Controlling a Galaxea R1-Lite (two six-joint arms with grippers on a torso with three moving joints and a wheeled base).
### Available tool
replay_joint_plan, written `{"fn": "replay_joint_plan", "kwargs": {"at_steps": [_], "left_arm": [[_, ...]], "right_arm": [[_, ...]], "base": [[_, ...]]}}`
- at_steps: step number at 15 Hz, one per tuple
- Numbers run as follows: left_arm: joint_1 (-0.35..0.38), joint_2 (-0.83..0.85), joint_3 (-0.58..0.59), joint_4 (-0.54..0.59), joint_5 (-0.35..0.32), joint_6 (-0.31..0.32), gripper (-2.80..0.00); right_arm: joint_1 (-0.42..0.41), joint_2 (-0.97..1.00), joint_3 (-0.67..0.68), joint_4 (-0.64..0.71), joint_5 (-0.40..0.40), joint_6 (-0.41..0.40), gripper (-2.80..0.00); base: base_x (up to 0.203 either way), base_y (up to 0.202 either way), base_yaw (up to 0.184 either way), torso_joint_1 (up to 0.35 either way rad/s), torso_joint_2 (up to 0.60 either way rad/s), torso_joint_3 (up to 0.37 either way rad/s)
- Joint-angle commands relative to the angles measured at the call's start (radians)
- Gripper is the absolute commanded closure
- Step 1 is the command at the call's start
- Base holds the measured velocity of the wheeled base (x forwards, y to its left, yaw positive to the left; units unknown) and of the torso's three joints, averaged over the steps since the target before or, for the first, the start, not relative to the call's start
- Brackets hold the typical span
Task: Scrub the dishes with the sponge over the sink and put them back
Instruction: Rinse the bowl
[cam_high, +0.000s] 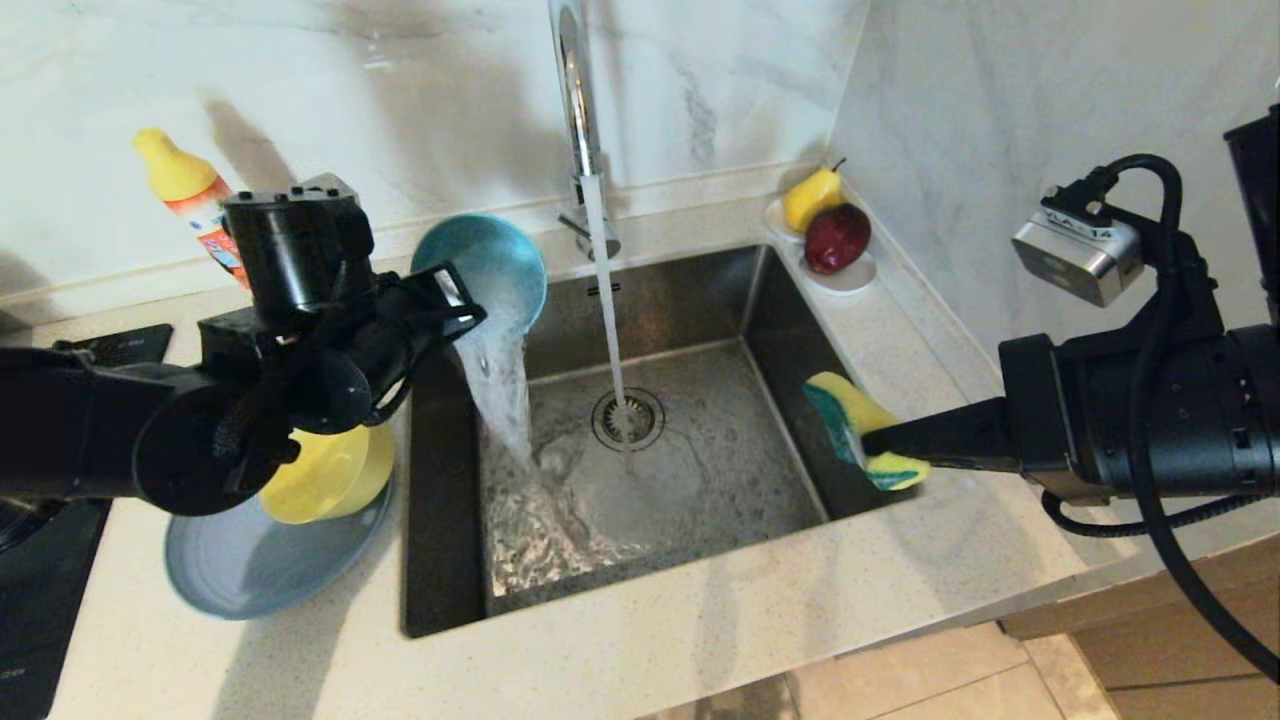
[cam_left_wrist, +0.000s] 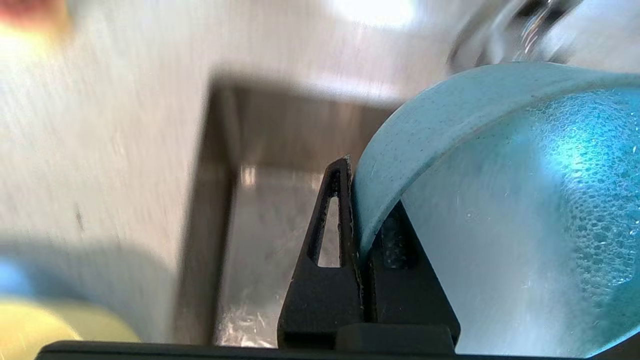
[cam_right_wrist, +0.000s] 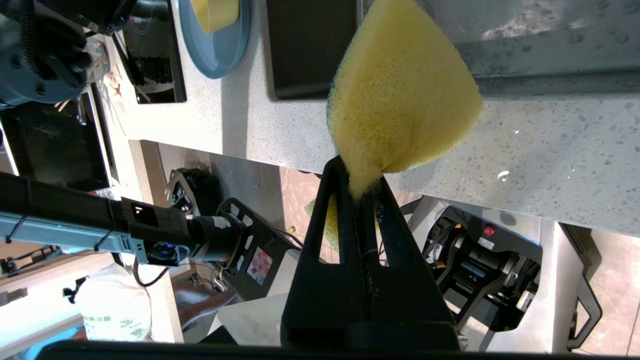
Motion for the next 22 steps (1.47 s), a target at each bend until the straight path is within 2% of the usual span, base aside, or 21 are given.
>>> {"fn": "replay_joint_plan", "kwargs": {"at_steps": [1, 7, 8, 10, 14, 18, 22], "left_arm": [[0.007, -0.013, 0.043, -0.152, 0.001, 0.031, 0.0], [0.007, -0.042, 0.088, -0.292, -0.004, 0.042, 0.0], [0.007, -0.041, 0.096, -0.321, -0.005, 0.057, 0.0], [0.006, -0.04, 0.111, -0.466, -0.015, 0.093, 0.0], [0.007, -0.044, 0.133, -0.561, -0.038, 0.12, 0.0], [0.006, -0.058, 0.183, -0.665, -0.119, 0.129, 0.0], [0.006, -0.062, 0.203, -0.718, -0.159, 0.137, 0.0]], "right_arm": [[0.0, 0.002, 0.0, 0.002, 0.0, 0.0, 0.0], [-0.01, 0.001, -0.002, 0.002, 0.01, 0.002, 0.0], [-0.013, 0.001, -0.002, 0.002, 0.016, 0.002, 0.0], [-0.013, 0.002, 0.0, 0.002, 0.023, 0.005, 0.0], [-0.013, 0.014, 0.004, 0.002, 0.049, 0.006, 0.0], [-0.013, 0.023, 0.004, 0.002, 0.063, 0.005, 0.0], [-0.013, 0.025, 0.009, 0.002, 0.065, 0.005, 0.0]], "base": [[0.0, 0.0, 0.0, 0.0, 0.0, 0.0], [0.0, 0.0, 0.0, 0.0, 0.0, 0.0], [0.0, 0.0, 0.0, 0.0, 0.0, 0.0], [0.0, 0.0, 0.0, 0.0, 0.0, 0.0], [0.0, 0.0, 0.0, 0.0, 0.0, 0.0], [0.0, 0.0, 0.0, 0.0, 0.0, 0.0], [0.0, 0.0, 0.0, 0.0, 0.0, 0.0]]}}
